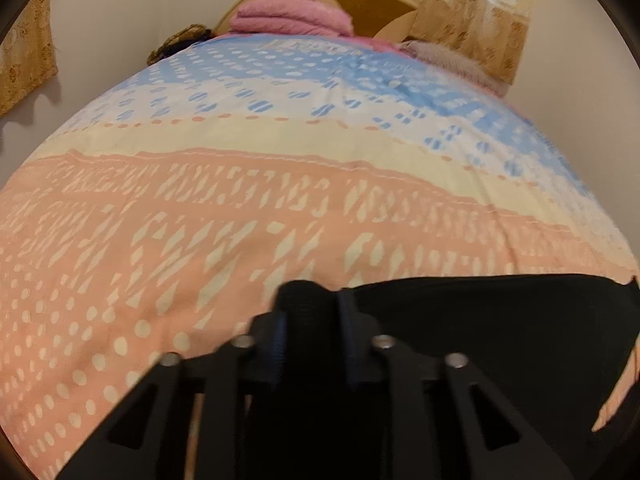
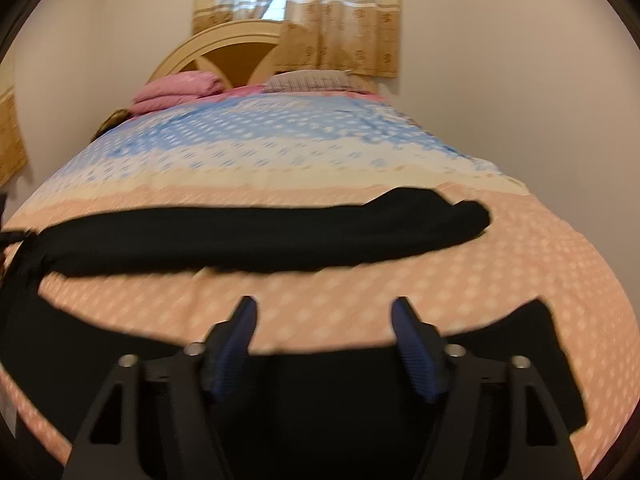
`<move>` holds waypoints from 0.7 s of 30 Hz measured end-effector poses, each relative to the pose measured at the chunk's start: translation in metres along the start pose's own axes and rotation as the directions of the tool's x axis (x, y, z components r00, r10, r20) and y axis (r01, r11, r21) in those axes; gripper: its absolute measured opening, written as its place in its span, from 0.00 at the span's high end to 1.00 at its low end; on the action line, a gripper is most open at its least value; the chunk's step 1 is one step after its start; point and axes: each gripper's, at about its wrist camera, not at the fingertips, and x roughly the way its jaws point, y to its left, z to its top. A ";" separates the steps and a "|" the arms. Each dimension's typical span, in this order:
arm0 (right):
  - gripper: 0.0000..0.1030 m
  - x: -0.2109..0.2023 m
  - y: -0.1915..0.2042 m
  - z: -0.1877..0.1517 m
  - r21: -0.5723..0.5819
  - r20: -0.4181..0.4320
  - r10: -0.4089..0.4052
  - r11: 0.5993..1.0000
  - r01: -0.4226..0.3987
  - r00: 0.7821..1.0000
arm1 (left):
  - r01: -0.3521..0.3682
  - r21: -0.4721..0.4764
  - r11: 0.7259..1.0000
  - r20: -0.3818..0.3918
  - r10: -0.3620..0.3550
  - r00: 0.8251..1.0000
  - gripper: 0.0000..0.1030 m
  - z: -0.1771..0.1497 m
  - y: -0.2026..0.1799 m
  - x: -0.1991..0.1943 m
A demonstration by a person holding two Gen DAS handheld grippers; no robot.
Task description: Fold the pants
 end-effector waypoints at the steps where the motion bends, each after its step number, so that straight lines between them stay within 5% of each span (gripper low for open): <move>1: 0.45 0.004 -0.010 0.007 0.022 -0.002 -0.010 1.000 0.010 1.000 | -0.013 0.010 1.000 -0.002 0.013 1.000 0.82 0.000 0.000 0.000; 10: 0.45 0.054 -0.099 0.064 0.190 -0.059 -0.071 0.978 0.081 0.996 | -0.019 0.012 1.000 -0.014 0.019 1.000 0.84 -0.006 0.012 -0.003; 21: 0.45 0.129 -0.114 0.113 0.122 -0.087 -0.063 0.990 0.074 0.994 | -0.047 0.023 0.999 -0.001 0.047 0.999 0.84 -0.008 0.003 -0.004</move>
